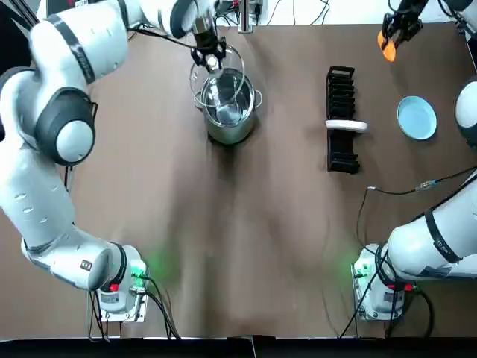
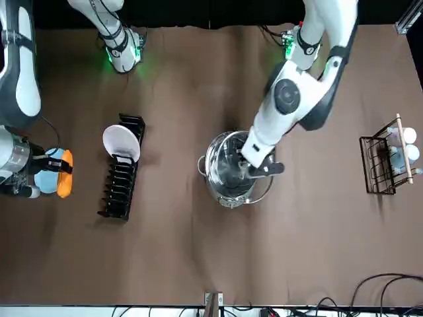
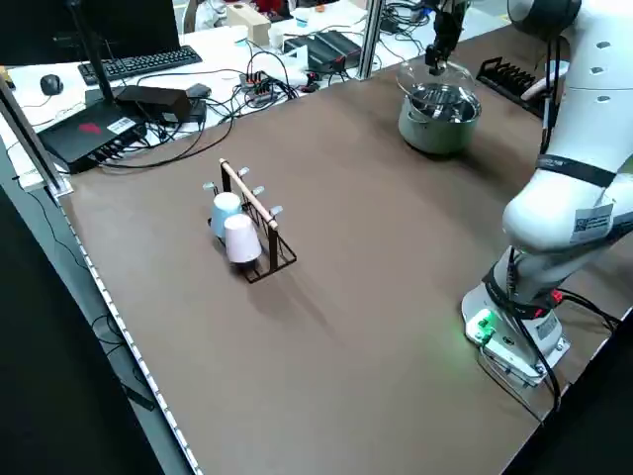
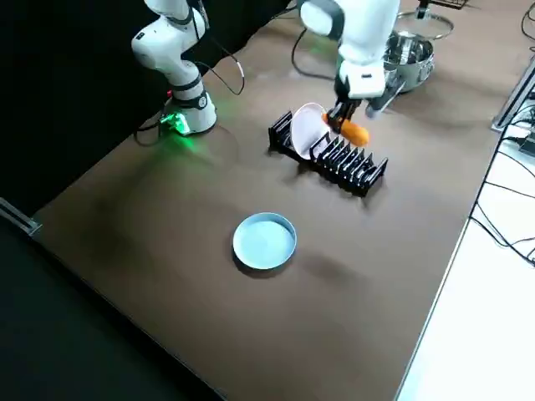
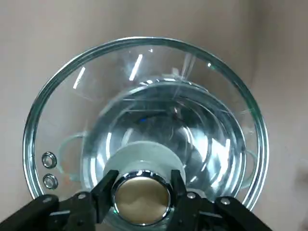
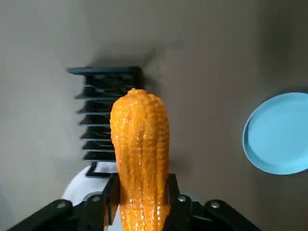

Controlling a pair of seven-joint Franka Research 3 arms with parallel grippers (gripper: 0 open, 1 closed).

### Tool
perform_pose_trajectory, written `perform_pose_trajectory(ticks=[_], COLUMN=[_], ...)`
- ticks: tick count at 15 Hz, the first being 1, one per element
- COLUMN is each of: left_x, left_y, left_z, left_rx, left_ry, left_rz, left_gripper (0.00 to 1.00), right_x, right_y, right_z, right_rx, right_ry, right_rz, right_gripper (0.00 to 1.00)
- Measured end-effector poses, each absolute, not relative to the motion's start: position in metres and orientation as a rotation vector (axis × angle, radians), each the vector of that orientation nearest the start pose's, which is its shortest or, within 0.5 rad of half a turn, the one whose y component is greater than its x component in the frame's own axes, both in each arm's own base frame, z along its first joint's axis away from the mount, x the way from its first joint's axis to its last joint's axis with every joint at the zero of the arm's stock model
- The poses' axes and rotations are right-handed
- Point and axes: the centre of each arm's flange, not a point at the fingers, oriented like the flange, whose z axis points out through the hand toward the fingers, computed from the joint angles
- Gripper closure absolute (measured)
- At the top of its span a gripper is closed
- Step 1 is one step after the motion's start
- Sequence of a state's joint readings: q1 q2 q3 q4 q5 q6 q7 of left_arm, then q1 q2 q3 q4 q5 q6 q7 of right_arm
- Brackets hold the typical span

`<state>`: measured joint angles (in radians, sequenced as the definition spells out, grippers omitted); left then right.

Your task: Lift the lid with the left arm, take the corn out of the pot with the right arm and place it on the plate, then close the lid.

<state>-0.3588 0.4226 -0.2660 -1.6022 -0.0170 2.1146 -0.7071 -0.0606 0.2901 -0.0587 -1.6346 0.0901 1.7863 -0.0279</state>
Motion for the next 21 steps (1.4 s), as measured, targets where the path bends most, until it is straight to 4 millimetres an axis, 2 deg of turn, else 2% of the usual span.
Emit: perform_pose_trajectory(ticks=[2,3,6,9,12,15,16,21], left_x=[0.557,0.554,0.551,0.545,0.540,0.541,0.543,0.543], left_y=[-0.400,-0.405,-0.410,-0.418,-0.425,-0.424,-0.422,-0.423], left_z=[0.388,0.385,0.386,0.384,0.377,0.366,0.360,0.351], left_rx=[-3.294,-3.292,-3.289,-3.287,-3.280,-3.270,-3.263,-3.253], left_ry=[-0.207,-0.226,-0.276,-0.271,-0.271,-0.278,-0.284,-0.275], left_rz=[0.016,0.024,0.028,0.037,0.057,0.077,0.088,0.094], left_gripper=[0.49,0.49,0.49,0.49,0.49,0.49,0.49,0.49], right_x=[0.622,0.617,0.597,0.577,0.573,0.575,0.575,0.564], right_y=[-0.094,-0.117,-0.183,-0.227,-0.235,-0.236,-0.245,-0.289], right_z=[0.417,0.408,0.392,0.380,0.353,0.313,0.287,0.235], right_rx=[-3.060,-3.062,-3.056,-3.050,-3.055,-3.065,-3.082,-3.126], right_ry=[0.207,0.227,0.180,0.125,0.115,0.104,0.106,0.138], right_rz=[0.174,0.150,0.134,0.130,0.122,0.159,0.173,0.150], right_gripper=[0.57,0.57,0.57,0.57,0.57,0.57,0.57,0.57])
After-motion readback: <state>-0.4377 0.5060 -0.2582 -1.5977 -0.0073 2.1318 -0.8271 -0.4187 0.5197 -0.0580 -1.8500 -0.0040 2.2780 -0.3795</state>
